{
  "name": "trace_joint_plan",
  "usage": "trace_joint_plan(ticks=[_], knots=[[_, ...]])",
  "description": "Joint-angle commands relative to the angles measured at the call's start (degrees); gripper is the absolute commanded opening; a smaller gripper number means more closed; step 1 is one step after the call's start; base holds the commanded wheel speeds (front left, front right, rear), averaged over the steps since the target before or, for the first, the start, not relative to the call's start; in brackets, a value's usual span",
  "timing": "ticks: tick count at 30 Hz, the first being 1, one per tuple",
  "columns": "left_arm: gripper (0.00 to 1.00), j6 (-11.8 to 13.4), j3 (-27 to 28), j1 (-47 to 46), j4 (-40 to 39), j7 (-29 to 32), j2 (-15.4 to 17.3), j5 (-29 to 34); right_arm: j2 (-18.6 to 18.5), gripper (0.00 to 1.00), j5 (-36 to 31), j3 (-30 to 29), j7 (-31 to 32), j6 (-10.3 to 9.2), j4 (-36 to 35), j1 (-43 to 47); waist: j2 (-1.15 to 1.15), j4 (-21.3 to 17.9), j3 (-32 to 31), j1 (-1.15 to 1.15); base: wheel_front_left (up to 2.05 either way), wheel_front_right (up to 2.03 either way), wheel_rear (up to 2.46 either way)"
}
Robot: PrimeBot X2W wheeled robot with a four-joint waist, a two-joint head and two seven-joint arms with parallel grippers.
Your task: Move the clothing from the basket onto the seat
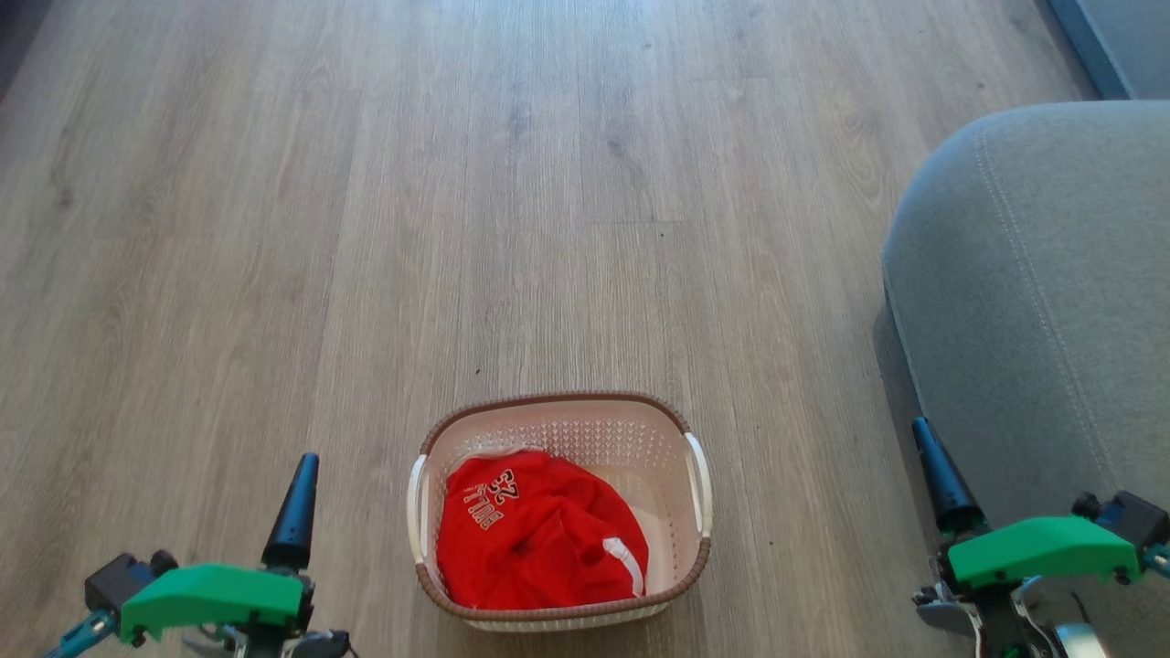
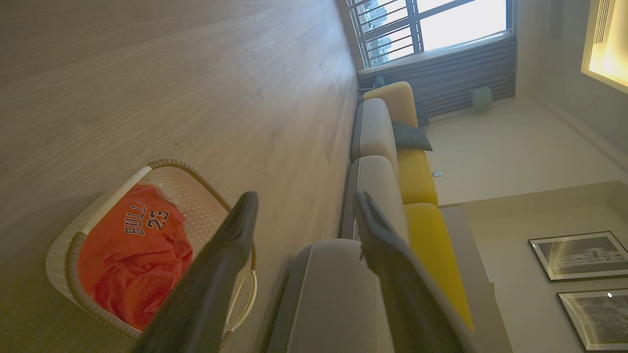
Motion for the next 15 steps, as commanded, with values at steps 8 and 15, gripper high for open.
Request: trace_joint_plan(ticks=[8, 15], knots=[[1.0, 0.5, 0.02, -3.16, -2.52, -1.81, 0.48, 6.32, -1.83, 1.0, -6.52, 1.84, -1.98, 0.0, -2.71, -3.92, 0.0, 0.09, -0.05, 0.0, 0.0, 0.0, 0.0], [1.0, 0.75, -0.18, -3.15, -2.76, -2.99, 0.52, 10.49, -2.15, 1.0, -11.45, 2.81, -3.17, 0.0, -2.86, -4.19, 0.0, 0.05, -0.05, 0.0, 0.0, 0.0, 0.0]])
